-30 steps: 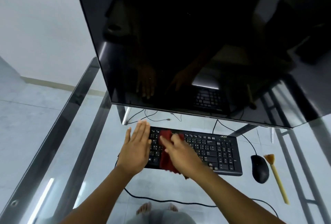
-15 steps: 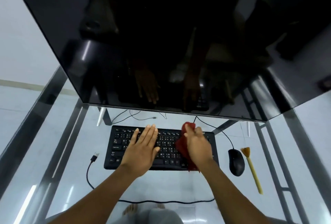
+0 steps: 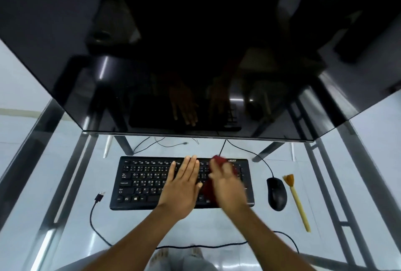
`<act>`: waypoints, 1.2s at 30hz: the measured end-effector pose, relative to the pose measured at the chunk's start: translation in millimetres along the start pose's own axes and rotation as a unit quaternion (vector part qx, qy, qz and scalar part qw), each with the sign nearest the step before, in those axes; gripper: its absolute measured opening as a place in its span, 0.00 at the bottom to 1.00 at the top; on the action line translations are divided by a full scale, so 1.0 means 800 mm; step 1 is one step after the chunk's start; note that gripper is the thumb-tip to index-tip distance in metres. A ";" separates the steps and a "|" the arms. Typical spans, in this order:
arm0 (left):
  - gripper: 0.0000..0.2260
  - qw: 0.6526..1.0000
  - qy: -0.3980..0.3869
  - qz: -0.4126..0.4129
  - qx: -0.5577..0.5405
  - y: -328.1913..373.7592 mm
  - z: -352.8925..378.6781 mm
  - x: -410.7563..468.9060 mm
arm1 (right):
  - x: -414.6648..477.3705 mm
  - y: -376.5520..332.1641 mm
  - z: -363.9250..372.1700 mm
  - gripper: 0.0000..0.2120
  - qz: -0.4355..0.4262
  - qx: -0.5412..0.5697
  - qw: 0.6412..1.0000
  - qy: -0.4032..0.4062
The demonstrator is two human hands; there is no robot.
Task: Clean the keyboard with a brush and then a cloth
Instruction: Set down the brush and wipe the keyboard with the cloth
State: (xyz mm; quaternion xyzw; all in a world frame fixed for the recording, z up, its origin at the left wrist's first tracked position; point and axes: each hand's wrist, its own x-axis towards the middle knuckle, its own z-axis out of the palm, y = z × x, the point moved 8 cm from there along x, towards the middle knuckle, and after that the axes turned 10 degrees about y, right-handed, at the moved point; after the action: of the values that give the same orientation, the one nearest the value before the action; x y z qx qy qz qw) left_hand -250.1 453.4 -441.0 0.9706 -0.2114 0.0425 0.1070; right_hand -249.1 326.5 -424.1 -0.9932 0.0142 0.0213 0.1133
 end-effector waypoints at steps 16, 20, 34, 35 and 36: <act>0.27 0.999 0.025 0.000 0.026 0.006 0.007 -0.005 | 0.008 0.087 -0.031 0.23 0.009 -0.047 0.999 0.003; 0.27 0.999 0.027 -0.005 0.025 0.006 0.008 -0.005 | -0.001 0.081 -0.037 0.28 0.063 -0.051 0.997 -0.006; 0.27 0.999 0.036 0.002 0.022 0.004 0.010 -0.005 | -0.083 0.029 -0.005 0.39 -0.123 0.035 0.989 -0.080; 0.27 0.999 0.036 0.003 0.020 0.004 0.011 -0.005 | -0.083 0.041 -0.004 0.33 -0.087 0.081 0.987 -0.105; 0.27 0.999 0.038 0.003 0.020 0.003 0.010 -0.005 | -0.078 0.050 -0.016 0.29 -0.089 0.090 0.989 -0.070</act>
State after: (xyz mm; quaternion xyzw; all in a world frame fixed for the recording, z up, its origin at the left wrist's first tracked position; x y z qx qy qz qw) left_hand -254.5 451.2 -448.9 0.9696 -0.2093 0.0836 0.0953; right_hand -312.2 286.1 -417.6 -0.9723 -0.0806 0.0788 0.2045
